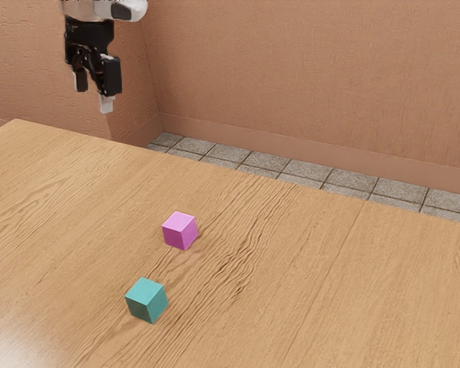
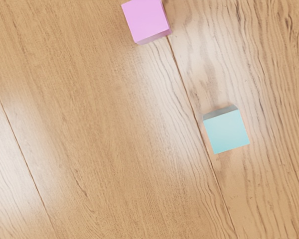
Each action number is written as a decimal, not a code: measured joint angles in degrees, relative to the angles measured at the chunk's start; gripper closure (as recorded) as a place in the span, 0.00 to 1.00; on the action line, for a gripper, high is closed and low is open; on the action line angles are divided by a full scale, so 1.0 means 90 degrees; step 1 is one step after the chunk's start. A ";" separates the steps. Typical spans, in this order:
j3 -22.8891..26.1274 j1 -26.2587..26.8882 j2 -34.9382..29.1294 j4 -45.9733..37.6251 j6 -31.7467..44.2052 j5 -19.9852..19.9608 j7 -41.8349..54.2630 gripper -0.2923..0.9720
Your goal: Pick up the blue block with one arm, and put the blue block on the pink block with one arm
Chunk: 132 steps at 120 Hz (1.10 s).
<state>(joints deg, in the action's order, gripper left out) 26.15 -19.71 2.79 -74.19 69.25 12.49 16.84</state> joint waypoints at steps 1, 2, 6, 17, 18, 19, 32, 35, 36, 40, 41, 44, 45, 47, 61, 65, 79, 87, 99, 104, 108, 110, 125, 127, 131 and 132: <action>0.0003 -0.0014 0.0008 0.0003 0.0000 0.0000 0.0012 0.23; 0.0008 -0.0029 0.0018 0.0005 0.0000 -0.0001 0.0023 0.23; 0.0022 -0.0088 0.0050 0.0011 0.0000 -0.0004 0.0068 0.23; 0.0072 -0.0243 0.0050 0.0000 -0.0006 -0.0003 0.0234 0.23; 0.0082 -0.0256 0.0048 -0.0014 -0.0006 -0.0004 0.0252 0.23; 0.0090 -0.0265 0.0047 -0.0029 -0.0006 -0.0005 0.0269 0.23; 0.0152 -0.0218 0.0138 -0.0363 0.0111 -0.0048 0.0411 0.23; 0.0166 -0.0178 0.0224 -0.0425 0.0156 -0.0077 0.0413 0.23; 0.0170 -0.0168 0.0250 -0.0450 0.0170 -0.0093 0.0413 0.23; 0.0179 -0.0126 0.0361 -0.0521 0.0220 -0.0152 0.0414 0.23; 0.0181 -0.0113 0.0395 -0.0533 0.0232 -0.0164 0.0415 0.23; 0.0180 -0.0072 0.0485 -0.0600 0.0272 -0.0195 0.0415 0.23; 0.0180 -0.0061 0.0506 -0.0628 0.0288 -0.0205 0.0415 0.23; 0.0180 -0.0043 0.0535 -0.0710 0.0331 -0.0223 0.0415 0.23; 0.0191 -0.0015 0.0460 -0.1460 0.0686 -0.0353 0.0383 0.23; 0.0195 -0.0005 0.0370 -0.1708 0.0793 -0.0383 0.0357 0.23; 0.0204 -0.0025 0.0110 -0.2546 0.1180 -0.0512 0.0247 0.23; 0.0218 -0.0040 0.0047 -0.3085 0.1519 -0.0618 0.0174 0.23; 0.0219 -0.0120 -0.0243 -0.4060 0.2223 -0.0838 0.0037 0.23; 0.0221 -0.0152 -0.0372 -0.4428 0.2521 -0.0952 -0.0050 0.23; 0.0224 -0.0178 -0.0479 -0.4686 0.2733 -0.1046 -0.0137 0.23; 0.0225 -0.0187 -0.0520 -0.4784 0.2828 -0.1086 -0.0185 0.23; 0.0227 -0.0272 -0.0695 -0.5324 0.3371 -0.1287 -0.0624 0.23; 0.0228 -0.0298 -0.0708 -0.5381 0.3428 -0.1304 -0.0682 0.23; 0.0228 -0.0362 -0.0725 -0.5489 0.3536 -0.1333 -0.0796 0.23; 0.0228 -0.0381 -0.0728 -0.5514 0.3562 -0.1339 -0.0823 0.23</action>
<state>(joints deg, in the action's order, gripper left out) 28.21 -23.14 -3.77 -123.82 101.30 0.44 9.43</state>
